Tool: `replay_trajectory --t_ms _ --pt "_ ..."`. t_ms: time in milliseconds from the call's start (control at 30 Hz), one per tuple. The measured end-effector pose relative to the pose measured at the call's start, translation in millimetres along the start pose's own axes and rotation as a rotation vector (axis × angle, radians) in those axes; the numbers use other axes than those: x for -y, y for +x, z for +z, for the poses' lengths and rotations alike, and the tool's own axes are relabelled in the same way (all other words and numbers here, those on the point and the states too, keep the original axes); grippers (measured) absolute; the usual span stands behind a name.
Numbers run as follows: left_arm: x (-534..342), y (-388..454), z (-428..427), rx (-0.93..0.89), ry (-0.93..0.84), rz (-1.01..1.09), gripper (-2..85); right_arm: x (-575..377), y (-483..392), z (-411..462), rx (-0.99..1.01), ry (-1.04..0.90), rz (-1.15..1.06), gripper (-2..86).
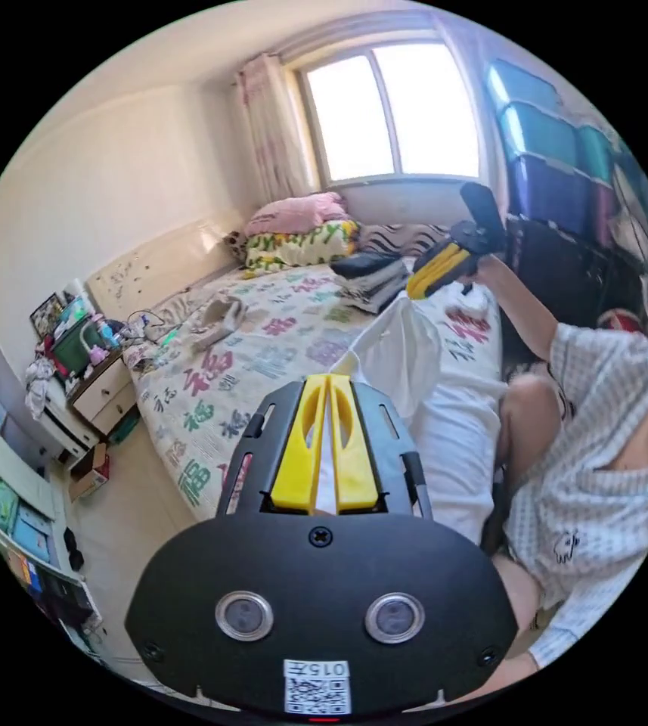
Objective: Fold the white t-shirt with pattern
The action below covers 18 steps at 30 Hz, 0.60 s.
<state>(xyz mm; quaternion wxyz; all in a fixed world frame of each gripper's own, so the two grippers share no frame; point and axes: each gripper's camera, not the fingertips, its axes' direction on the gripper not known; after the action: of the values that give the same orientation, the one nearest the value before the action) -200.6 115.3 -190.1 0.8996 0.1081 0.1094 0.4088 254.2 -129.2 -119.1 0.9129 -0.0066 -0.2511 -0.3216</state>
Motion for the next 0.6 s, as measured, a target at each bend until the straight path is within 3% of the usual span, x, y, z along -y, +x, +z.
replay_trajectory --t_ms 100,200,267,300,400,500,600 --pt "42.2 -87.5 47.3 0.196 0.124 -0.259 1.0 46.0 81.7 49.1 -0.022 0.069 0.400 1.5" --pt "33.6 -131.0 64.6 0.358 0.221 -0.505 4.8 39.2 112.2 64.9 0.082 0.093 0.500 5.5" --pt "18.9 -136.8 60.5 0.272 0.228 -0.448 6.0 18.1 105.5 62.1 0.270 0.072 0.371 7.1" --pt "5.6 -137.3 58.1 0.157 0.150 -0.390 6.4 -4.4 93.0 60.7 0.375 -0.003 0.268 8.5" --pt "-51.2 -114.8 37.3 -0.091 -0.044 -0.271 7.0 -88.6 54.1 48.8 0.447 -0.175 0.141 10.5" --pt "-121.7 -70.3 -3.1 -0.126 -0.178 -0.233 7.0 -173.6 33.8 30.2 0.395 -0.302 0.240 11.1" --pt "-180.4 -34.9 -40.5 -0.125 -0.288 -0.345 8.0 -236.8 25.8 9.0 0.378 -0.368 0.391 11.6"
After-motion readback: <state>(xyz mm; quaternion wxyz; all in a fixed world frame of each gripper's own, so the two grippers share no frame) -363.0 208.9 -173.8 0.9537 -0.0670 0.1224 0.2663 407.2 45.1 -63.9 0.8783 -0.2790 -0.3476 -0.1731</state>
